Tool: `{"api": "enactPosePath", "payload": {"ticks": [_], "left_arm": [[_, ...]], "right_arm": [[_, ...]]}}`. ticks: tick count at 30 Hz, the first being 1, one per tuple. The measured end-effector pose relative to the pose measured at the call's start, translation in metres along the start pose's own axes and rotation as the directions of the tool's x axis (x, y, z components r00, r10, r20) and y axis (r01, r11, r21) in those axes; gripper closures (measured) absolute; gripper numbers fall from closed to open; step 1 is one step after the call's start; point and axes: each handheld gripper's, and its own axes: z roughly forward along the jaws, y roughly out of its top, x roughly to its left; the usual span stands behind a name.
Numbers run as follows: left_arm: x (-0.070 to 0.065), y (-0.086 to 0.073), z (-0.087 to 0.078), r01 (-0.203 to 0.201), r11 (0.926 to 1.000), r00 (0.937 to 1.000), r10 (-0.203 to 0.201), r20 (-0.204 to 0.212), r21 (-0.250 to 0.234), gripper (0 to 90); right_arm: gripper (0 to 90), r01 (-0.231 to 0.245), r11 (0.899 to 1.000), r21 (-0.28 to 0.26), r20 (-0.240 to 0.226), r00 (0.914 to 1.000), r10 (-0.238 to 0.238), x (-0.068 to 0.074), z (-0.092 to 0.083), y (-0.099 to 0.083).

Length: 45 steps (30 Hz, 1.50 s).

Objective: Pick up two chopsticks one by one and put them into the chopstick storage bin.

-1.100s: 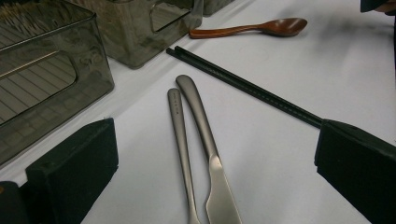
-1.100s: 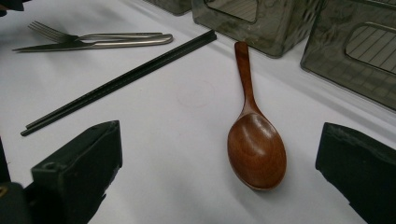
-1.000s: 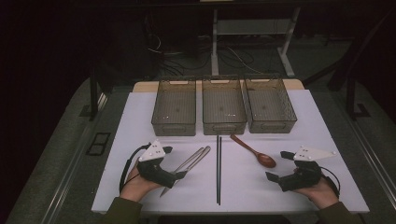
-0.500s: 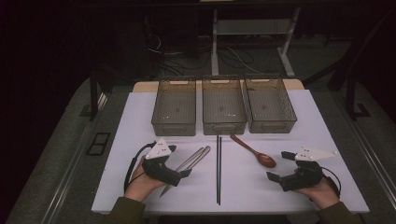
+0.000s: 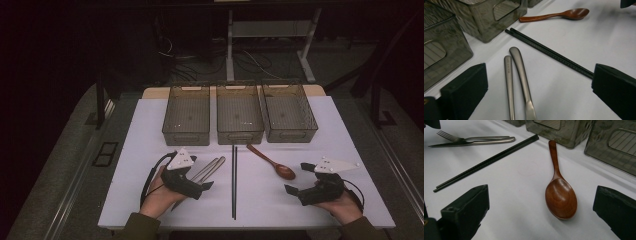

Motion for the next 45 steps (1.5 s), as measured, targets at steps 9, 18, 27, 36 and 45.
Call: {"api": "enactPosePath", "payload": {"ticks": [9, 18, 27, 36, 45], "left_arm": [[-0.009, 0.01, 0.013, 0.004, 0.9999, 0.9999, -0.004, 0.015, 0.009, 12.4], [-0.021, 0.016, 0.028, -0.006, 0.9997, 0.9983, 0.005, 0.058, 0.022, 25.2], [-0.013, 0.026, 0.048, 0.016, 0.999, 0.9992, -0.017, 0.037, 0.042, 55.3], [-0.021, 0.029, 0.061, 0.005, 0.9962, 0.9958, -0.013, 0.091, 0.087, 78.1], [-0.041, 0.027, 0.075, -0.04, 0.9918, 0.9855, 0.019, 0.168, 0.121, 89.0]], "right_arm": [[0.8, 0.0, 1.0, -0.001, 0.0, 1.0, 0.0, 0.0, 0.0, 0.0], [0.8, -0.003, 1.0, 0.003, 0.001, 1.0, 0.003, 0.001, 0.001, 0.0], [0.8, -0.007, 1.0, -0.001, -0.002, 1.0, 0.007, 0.0, 0.001, 0.0], [0.8, -0.012, 1.0, -0.003, -0.001, 0.9999, 0.012, -0.001, 0.0, 0.0], [0.8, -0.017, 1.0, -0.004, -0.003, 0.9999, 0.017, -0.001, 0.0, 0.0]]}}
